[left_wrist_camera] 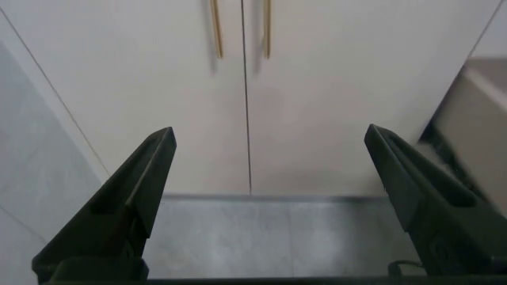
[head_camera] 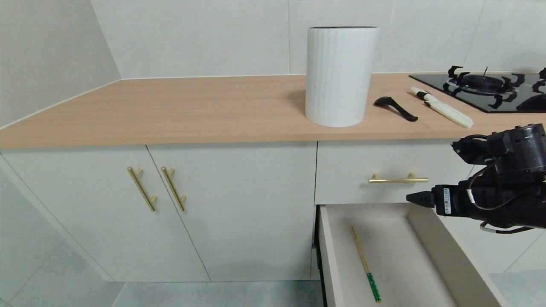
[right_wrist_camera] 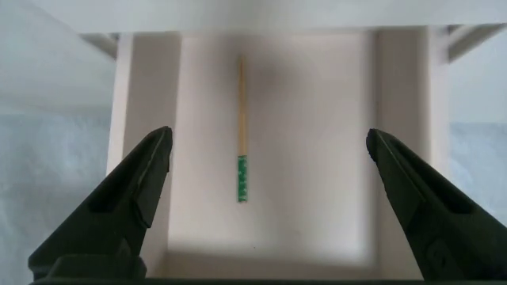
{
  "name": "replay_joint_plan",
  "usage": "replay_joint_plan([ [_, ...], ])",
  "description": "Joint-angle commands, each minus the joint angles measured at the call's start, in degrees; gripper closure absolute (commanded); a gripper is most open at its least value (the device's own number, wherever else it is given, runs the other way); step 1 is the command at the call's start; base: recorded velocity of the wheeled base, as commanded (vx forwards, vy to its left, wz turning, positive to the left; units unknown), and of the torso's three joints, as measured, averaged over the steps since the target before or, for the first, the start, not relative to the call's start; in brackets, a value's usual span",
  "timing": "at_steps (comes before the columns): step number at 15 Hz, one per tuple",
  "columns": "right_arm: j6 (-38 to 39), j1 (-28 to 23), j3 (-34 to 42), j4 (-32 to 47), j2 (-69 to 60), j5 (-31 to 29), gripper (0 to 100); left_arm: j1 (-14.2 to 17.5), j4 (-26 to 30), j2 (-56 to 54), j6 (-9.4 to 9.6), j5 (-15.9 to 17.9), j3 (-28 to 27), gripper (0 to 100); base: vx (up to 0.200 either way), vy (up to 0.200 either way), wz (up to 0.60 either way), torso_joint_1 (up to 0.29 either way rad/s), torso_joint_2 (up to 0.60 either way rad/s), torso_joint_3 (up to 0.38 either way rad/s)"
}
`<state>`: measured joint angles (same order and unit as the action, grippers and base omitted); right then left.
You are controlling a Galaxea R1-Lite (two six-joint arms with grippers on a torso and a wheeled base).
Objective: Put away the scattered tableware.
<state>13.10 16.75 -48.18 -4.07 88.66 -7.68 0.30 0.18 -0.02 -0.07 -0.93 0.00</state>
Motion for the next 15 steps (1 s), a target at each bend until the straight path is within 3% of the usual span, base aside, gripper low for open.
replay_joint_plan([
  [1,-0.01,-0.31,0.01,0.03,0.46,0.03,0,0.05,-0.01,0.02,-0.01,-0.04,0.0,0,0.0,0.0,0.0,0.11,-0.52,-0.3],
  [10,-0.1,-0.31,0.36,0.03,0.99,0.03,0,0.05,-0.01,0.02,-0.01,-0.04,0.0,0,0.0,0.0,0.0,0.182,-0.47,-0.293],
  [15,-0.18,-0.31,0.45,-0.06,1.07,0.03,0,0.05,-0.01,0.02,-0.01,-0.04,0.0,0,0.0,0.0,0.0,0.056,-0.14,-0.084],
])
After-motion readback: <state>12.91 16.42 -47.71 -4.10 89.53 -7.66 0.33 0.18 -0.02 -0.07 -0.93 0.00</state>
